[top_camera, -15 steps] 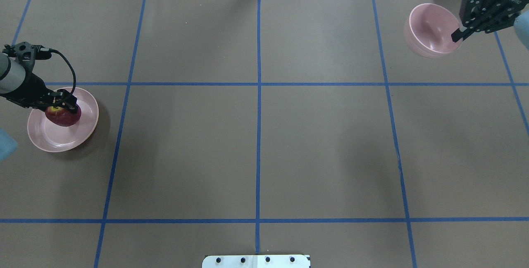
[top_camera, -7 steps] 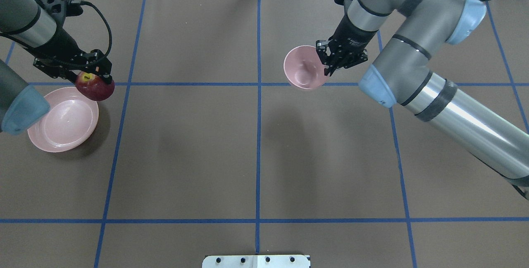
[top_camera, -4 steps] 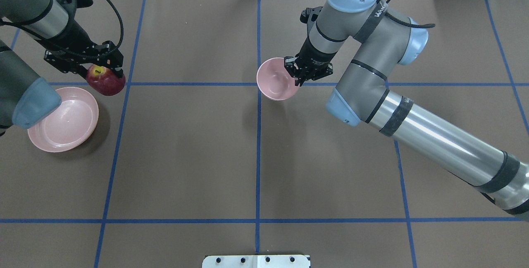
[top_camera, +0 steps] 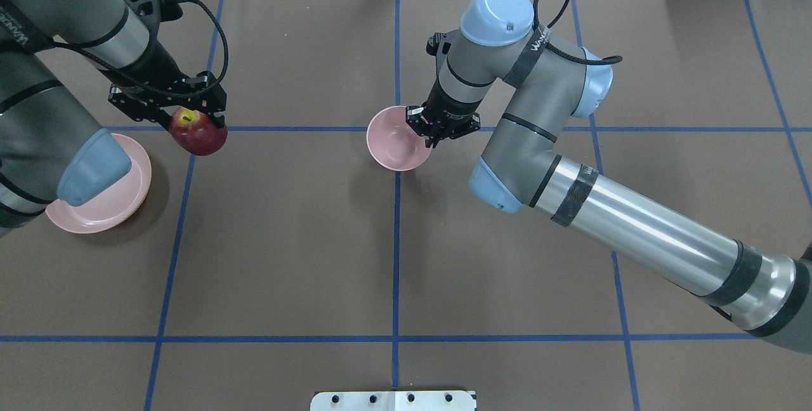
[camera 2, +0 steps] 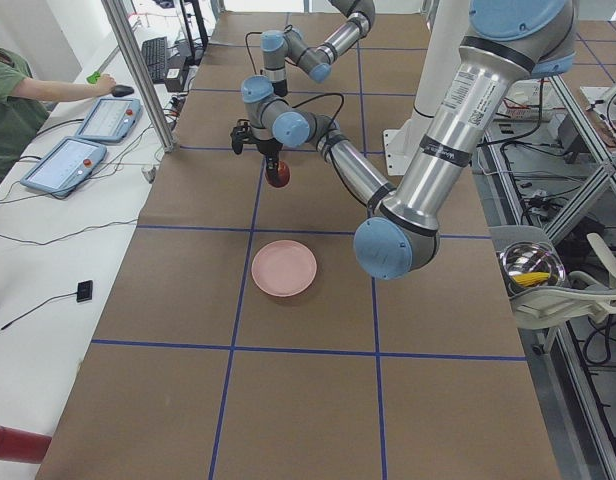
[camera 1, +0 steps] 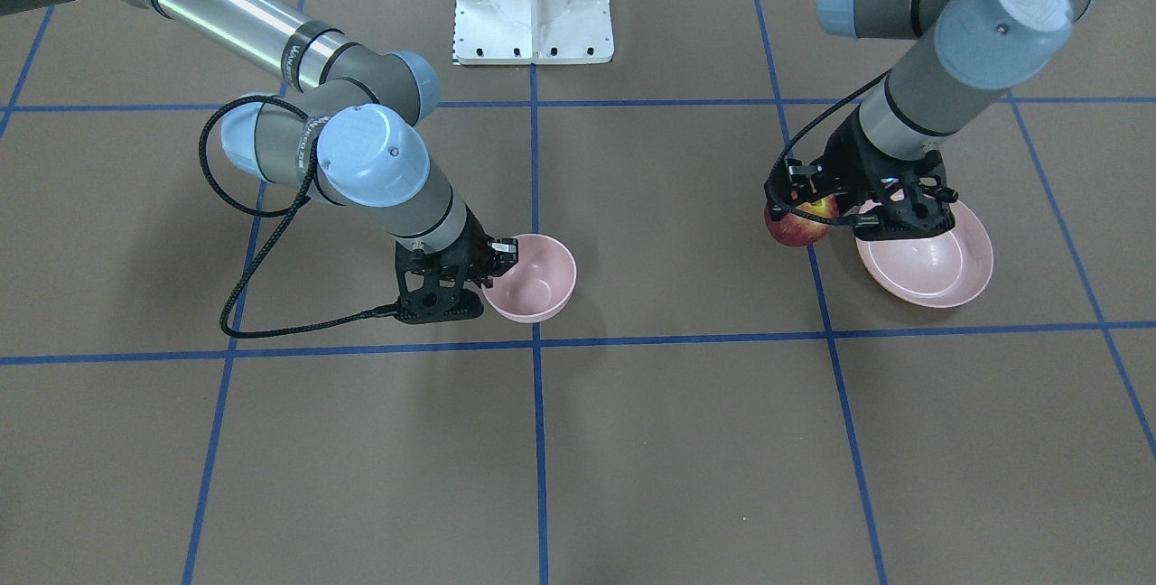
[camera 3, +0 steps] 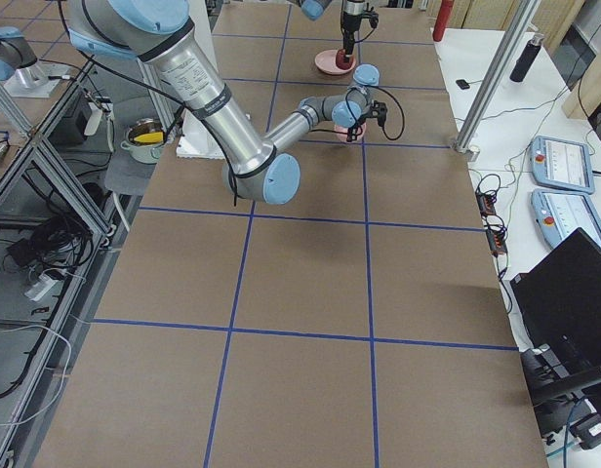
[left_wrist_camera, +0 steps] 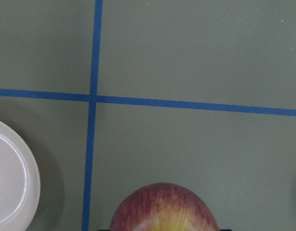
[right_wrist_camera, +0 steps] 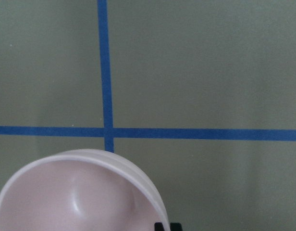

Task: Move apple from plate to bowl
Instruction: 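Carry the apple toward the bowl while the right gripper releases it and withdraws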

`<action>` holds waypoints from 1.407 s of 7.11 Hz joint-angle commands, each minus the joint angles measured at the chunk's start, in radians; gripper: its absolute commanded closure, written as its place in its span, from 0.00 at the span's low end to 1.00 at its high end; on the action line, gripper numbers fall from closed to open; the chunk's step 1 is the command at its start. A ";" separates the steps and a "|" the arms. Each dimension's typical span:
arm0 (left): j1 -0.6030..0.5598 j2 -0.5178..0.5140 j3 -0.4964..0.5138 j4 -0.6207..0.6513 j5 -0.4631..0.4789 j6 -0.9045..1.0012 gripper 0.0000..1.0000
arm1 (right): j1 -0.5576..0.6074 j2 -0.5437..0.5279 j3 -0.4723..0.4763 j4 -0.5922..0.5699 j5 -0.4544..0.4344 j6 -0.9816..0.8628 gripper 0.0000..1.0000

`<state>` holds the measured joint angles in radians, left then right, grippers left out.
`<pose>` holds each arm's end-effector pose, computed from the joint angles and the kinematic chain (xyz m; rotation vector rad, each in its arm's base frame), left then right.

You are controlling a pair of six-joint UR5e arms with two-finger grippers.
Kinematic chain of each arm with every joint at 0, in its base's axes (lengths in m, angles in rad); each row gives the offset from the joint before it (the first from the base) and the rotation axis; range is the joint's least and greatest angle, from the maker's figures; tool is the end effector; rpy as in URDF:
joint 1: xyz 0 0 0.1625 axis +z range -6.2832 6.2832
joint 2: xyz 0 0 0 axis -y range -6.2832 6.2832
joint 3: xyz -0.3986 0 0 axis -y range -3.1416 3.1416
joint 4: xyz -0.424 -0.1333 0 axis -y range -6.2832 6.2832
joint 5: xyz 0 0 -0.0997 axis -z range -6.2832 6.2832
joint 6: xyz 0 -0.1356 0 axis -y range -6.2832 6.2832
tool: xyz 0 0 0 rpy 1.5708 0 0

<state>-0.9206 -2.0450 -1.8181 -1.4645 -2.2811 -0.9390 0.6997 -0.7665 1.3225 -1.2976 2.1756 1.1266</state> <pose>0.3524 -0.5375 0.2635 -0.0778 0.8999 -0.0505 -0.5734 -0.5562 0.2170 -0.0439 -0.9807 -0.0160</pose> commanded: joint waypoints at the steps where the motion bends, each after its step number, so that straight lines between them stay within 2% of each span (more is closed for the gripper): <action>1: 0.019 -0.021 0.002 0.000 0.002 -0.032 1.00 | -0.002 0.003 -0.026 0.030 0.000 0.036 0.18; 2: 0.037 -0.030 0.002 -0.002 0.005 -0.061 1.00 | 0.000 0.012 -0.025 0.032 0.001 0.070 0.00; 4: 0.067 -0.098 0.020 -0.004 0.005 -0.144 1.00 | 0.067 0.027 -0.013 0.028 0.045 0.097 0.00; 5: 0.089 -0.133 0.037 -0.005 0.005 -0.180 1.00 | 0.120 0.024 -0.009 0.014 0.135 0.098 0.00; 6: 0.110 -0.200 0.090 -0.010 0.006 -0.223 1.00 | 0.173 0.001 0.007 -0.018 0.180 0.087 0.00; 8: 0.126 -0.315 0.225 -0.106 0.006 -0.303 1.00 | 0.230 -0.069 0.075 -0.096 0.188 0.027 0.00; 10: 0.138 -0.433 0.363 -0.131 0.024 -0.331 1.00 | 0.280 -0.141 0.086 -0.118 0.185 -0.098 0.00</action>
<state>-0.7926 -2.4042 -1.5389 -1.5796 -2.2701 -1.2490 0.9485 -0.8637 1.3985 -1.4035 2.3613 1.0964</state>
